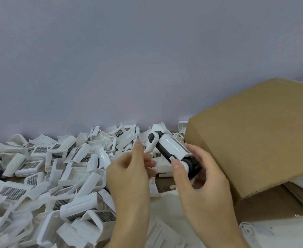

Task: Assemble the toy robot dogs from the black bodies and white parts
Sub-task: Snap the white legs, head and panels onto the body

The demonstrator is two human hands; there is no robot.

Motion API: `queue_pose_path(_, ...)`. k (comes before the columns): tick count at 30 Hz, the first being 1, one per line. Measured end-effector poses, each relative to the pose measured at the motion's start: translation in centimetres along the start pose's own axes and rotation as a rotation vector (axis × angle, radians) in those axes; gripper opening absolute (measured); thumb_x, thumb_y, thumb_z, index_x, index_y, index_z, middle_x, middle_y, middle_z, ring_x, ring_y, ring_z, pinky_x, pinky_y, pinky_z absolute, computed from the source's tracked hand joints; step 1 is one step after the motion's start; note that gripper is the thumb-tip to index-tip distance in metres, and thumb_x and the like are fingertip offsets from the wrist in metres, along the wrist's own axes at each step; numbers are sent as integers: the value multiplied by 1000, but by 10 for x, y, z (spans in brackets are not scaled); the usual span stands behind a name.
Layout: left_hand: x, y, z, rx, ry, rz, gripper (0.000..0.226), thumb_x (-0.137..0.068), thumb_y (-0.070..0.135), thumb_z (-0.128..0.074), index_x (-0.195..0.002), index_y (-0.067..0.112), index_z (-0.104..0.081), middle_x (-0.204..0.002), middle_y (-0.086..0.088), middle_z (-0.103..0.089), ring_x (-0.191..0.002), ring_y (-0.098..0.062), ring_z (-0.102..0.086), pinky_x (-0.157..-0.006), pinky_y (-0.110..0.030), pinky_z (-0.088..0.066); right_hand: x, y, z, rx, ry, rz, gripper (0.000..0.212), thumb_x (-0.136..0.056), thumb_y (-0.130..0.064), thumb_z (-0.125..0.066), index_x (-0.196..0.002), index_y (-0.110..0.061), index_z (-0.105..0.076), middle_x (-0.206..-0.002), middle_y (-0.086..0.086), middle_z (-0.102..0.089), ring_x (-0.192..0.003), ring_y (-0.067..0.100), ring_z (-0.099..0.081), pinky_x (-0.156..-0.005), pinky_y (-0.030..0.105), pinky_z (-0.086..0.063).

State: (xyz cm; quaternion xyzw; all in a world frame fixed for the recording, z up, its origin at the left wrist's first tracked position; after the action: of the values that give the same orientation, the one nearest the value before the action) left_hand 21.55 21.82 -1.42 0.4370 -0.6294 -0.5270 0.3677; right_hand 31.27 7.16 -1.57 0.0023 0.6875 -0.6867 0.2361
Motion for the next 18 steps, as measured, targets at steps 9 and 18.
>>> queue_pose_path(9,-4,7,-1,122,-114,9,26,-99,27,-57,-95,35,-81,-94,10,-79,-88,0,-73,-81,-32,-53,-2,14,-2,-395,-40,-270,35,-75,-44,-56,-88,-17,-76,-80,-2,-71,-72,20,-60,-66,35,-49)
queue_pose_path(18,-3,13,-2,96,-118,-52,32,-101,22,-56,-91,37,-82,-96,9,-79,-89,0,-73,-91,-38,-56,-3,14,-4,-472,-44,-259,27,-73,-39,-59,-85,-25,-78,-83,-4,-74,-75,19,-62,-70,37,-50)
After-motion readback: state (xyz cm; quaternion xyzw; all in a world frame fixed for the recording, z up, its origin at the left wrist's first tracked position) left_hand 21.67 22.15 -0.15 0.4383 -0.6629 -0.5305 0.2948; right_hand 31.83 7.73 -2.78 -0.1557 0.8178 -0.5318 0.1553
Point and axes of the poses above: each hand's wrist, its own x-axis away from the middle knuckle, its own z-axis out of the back of the hand, y = z × x, the point moved 8 cm from there along -x, towards the middle knuckle
